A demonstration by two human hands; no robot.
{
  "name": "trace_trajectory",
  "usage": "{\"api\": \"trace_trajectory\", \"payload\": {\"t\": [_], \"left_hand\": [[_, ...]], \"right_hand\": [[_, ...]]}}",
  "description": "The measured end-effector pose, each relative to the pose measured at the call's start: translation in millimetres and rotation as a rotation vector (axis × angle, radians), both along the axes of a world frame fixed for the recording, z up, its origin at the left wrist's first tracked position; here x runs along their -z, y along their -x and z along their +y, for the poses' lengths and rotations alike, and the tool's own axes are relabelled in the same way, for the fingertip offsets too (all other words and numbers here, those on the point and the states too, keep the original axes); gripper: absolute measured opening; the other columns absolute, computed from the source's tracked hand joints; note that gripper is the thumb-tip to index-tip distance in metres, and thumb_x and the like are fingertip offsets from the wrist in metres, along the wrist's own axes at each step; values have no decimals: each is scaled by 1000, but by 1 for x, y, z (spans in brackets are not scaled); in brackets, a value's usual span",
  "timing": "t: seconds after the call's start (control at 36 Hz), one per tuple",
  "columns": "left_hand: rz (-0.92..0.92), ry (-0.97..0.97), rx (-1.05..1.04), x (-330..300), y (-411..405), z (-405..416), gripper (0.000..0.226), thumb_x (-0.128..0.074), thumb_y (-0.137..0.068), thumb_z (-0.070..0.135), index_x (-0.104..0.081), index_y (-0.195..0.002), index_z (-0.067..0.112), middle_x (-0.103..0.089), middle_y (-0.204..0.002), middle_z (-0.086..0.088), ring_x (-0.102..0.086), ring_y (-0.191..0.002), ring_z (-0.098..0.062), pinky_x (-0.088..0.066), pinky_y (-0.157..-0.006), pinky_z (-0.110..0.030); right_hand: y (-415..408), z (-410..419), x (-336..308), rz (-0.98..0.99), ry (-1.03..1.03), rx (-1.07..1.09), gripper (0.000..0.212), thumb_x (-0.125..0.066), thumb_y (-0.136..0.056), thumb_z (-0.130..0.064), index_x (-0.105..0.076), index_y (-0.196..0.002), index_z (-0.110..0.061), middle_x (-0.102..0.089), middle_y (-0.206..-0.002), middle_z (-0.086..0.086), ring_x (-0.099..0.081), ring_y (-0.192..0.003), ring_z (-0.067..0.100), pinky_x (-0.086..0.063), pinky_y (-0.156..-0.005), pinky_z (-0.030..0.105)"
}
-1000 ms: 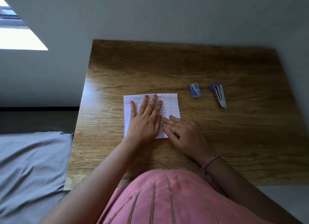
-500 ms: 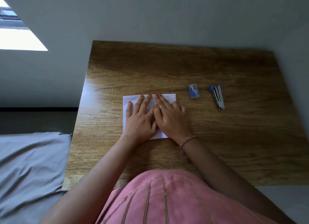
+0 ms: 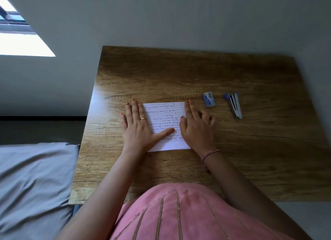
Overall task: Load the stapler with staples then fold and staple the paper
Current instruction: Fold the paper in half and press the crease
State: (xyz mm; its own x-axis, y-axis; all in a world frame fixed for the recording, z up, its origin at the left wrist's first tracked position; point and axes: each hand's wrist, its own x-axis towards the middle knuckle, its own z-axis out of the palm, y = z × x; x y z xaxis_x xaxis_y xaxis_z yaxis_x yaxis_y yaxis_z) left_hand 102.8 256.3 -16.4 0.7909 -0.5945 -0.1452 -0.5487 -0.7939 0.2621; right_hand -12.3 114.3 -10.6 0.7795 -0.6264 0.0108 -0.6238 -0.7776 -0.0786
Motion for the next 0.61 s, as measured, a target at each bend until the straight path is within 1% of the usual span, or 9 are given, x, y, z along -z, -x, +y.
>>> {"api": "trace_trajectory", "payload": {"t": [0.08, 0.14, 0.17, 0.22, 0.33, 0.42, 0.47, 0.56, 0.61], "left_hand": [[-35, 32, 3, -2, -12, 10, 131, -26, -60, 99, -5, -154, 9, -3, -163, -8, -2, -149, -25, -5, -118, -43], [-60, 56, 13, -2, -23, 15, 117, -31, -69, 93, -15, -153, 13, -13, -162, -7, -14, -146, -26, -17, -114, -46], [-63, 64, 19, -1, -27, 17, 109, -31, -73, 89, -17, -153, 16, -14, -161, -7, -16, -145, -27, -19, -113, -47], [-60, 71, 9, 1, -31, 20, 98, -30, -79, 83, -15, -154, 21, -8, -162, -7, -13, -145, -28, -16, -113, -49], [-63, 68, -87, 7, -30, 23, 95, -24, -83, 81, -6, -155, 22, 4, -162, -12, 5, -149, -28, 3, -116, -50], [-61, 43, -83, 8, -31, 24, 95, -19, -83, 82, -2, -155, 23, 5, -162, -13, 7, -149, -27, 4, -117, -51], [-56, 39, -70, 9, -32, 23, 94, -19, -83, 82, -2, -154, 22, 5, -162, -13, 7, -149, -28, 4, -117, -51], [-70, 37, -66, 8, -30, 22, 92, -20, -84, 80, -4, -154, 23, 2, -162, -15, 5, -149, -30, 0, -116, -53], [-73, 40, -67, 7, -30, 22, 91, -21, -84, 79, -5, -154, 24, 0, -162, -16, 3, -149, -31, -2, -116, -54]], "right_hand": [[0, -3, 0, 30, -8, -24, 58, -31, -97, -45, -27, -150, -20, -27, -157, -4, -42, -113, 27, -31, -88, 41], [0, -6, 0, 58, -9, -43, 59, -29, -98, -46, -24, -151, -20, -25, -157, -3, -40, -116, 27, -33, -89, 42], [-1, -7, 0, 73, -10, -53, 59, -28, -98, -47, -23, -151, -20, -25, -157, -3, -39, -118, 28, -33, -89, 43], [-1, -11, -1, 92, -15, -73, 60, -27, -98, -48, -23, -151, -20, -26, -157, -2, -37, -122, 29, -34, -91, 43], [4, -20, -3, 135, -13, -142, 63, -22, -97, -53, -18, -152, -21, -24, -157, -2, -35, -127, 29, -36, -95, 44], [7, -24, -6, 152, -25, -170, 65, -22, -96, -55, -15, -152, -22, -20, -158, -3, -33, -129, 26, -32, -98, 44], [4, -27, -12, 156, -25, -191, 65, -26, -97, -55, -20, -151, -19, -24, -157, -1, -34, -129, 27, -33, -99, 44], [-12, -36, -26, 129, -63, -209, 60, -40, -95, -50, -38, -142, -13, -37, -147, 5, -37, -127, 27, -36, -99, 44], [-28, -42, -37, 134, -87, -271, 56, -49, -93, -44, -42, -139, -12, -38, -146, 7, -35, -130, 28, -34, -102, 44]]}}
